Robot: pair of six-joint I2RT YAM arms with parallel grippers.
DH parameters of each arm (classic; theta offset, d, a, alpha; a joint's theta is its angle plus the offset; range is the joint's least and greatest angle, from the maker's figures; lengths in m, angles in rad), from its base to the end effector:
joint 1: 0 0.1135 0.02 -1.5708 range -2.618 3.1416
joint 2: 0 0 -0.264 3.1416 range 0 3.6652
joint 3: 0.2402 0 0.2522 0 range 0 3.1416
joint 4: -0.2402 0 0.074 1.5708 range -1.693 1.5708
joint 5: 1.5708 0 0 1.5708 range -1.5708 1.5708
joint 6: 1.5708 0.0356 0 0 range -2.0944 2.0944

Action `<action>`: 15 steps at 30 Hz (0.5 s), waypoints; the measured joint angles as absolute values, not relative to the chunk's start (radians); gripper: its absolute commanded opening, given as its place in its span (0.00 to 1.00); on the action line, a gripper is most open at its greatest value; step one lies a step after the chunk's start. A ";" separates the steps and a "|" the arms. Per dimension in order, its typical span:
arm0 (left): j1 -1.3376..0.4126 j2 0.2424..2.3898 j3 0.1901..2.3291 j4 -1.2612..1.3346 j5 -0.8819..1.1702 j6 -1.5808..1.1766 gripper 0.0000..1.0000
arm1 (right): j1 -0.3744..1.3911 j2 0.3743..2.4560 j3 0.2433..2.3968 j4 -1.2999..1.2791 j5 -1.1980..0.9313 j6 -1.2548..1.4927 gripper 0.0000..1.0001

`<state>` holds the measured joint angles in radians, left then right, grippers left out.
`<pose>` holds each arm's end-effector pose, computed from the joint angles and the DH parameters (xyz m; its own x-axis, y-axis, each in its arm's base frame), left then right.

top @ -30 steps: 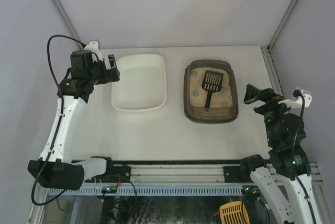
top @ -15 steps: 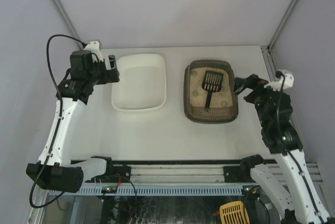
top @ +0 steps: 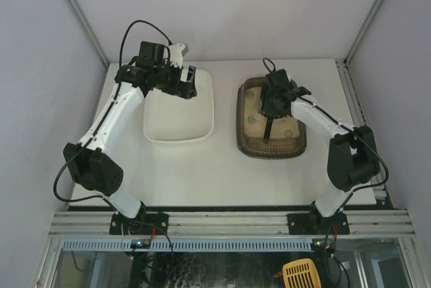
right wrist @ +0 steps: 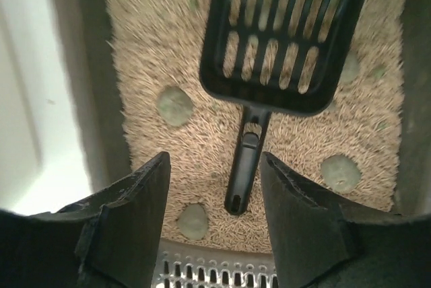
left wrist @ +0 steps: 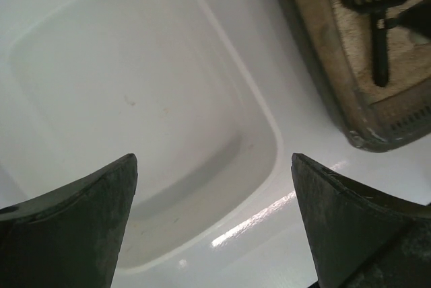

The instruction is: Clean the litter box

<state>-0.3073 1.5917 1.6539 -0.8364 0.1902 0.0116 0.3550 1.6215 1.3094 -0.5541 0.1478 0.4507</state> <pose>0.3260 -0.1105 0.3764 -0.6614 0.2219 -0.7165 0.4336 0.8926 -0.1239 0.3353 0.1187 0.2758 -0.7538 0.1801 -0.6319 0.0822 0.9800 0.1812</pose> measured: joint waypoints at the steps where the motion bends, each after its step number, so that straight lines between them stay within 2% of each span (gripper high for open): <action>1: -0.307 1.618 1.687 -0.838 0.239 0.017 1.00 | 0.362 1.666 1.307 -0.571 0.148 0.465 0.56; 8: -0.307 1.681 1.750 -0.771 0.558 0.001 1.00 | 0.379 1.745 1.292 -0.604 0.173 0.531 0.56; 15: -0.307 1.760 1.777 -0.745 0.659 -0.039 1.00 | 0.389 1.758 1.239 -0.585 0.220 0.567 0.56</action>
